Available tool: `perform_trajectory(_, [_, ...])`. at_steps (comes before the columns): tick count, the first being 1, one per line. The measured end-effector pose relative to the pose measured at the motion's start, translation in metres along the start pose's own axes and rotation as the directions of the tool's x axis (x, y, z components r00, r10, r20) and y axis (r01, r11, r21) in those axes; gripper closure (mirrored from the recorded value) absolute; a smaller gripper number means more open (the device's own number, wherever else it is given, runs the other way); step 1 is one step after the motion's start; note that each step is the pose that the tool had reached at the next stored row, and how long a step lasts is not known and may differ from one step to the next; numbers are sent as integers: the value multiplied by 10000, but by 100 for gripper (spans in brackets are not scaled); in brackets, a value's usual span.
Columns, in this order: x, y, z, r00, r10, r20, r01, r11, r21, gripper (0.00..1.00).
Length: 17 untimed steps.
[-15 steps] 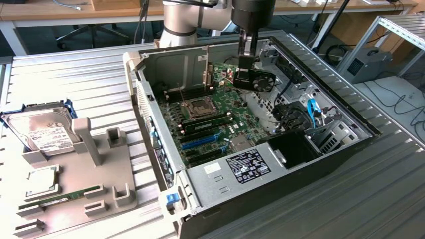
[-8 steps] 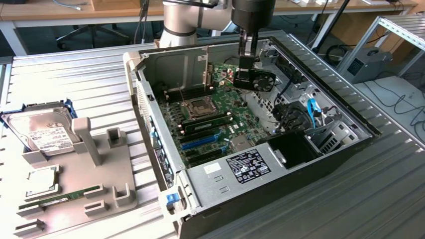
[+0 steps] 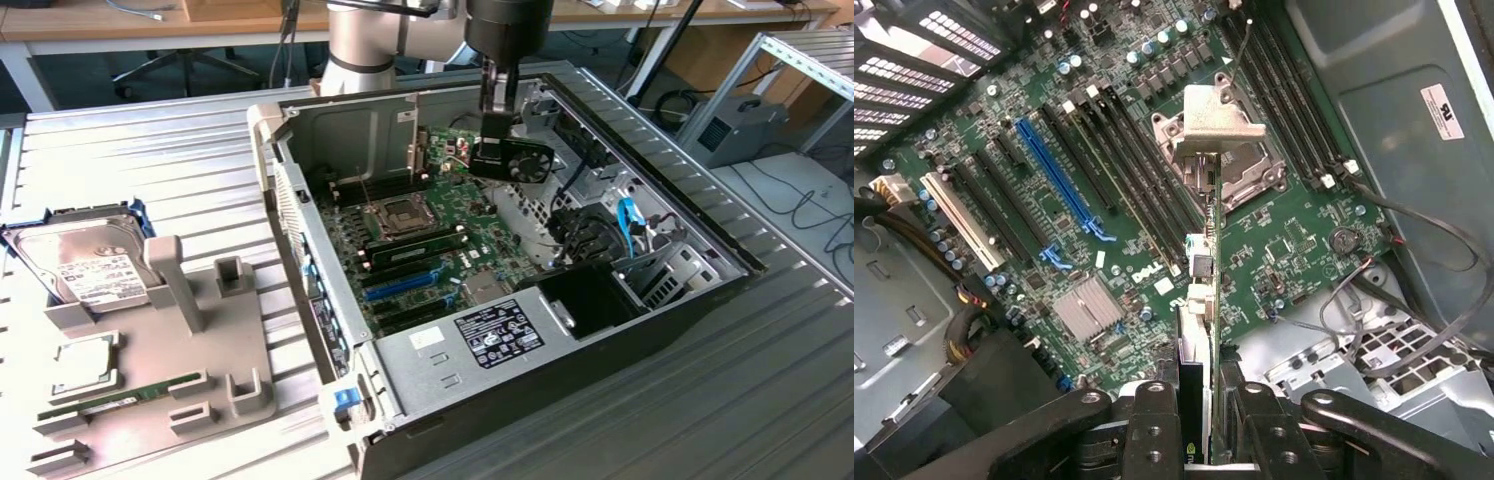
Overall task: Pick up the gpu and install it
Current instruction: 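Insert the gpu into the slot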
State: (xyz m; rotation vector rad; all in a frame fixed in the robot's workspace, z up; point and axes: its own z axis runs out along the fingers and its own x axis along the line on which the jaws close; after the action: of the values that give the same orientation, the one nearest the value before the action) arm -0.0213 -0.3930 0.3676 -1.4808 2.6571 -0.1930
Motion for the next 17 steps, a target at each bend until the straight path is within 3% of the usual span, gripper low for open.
perform_trajectory(17, [0, 0, 1, 9989, -458, 48, 458, 9990, 7, 74])
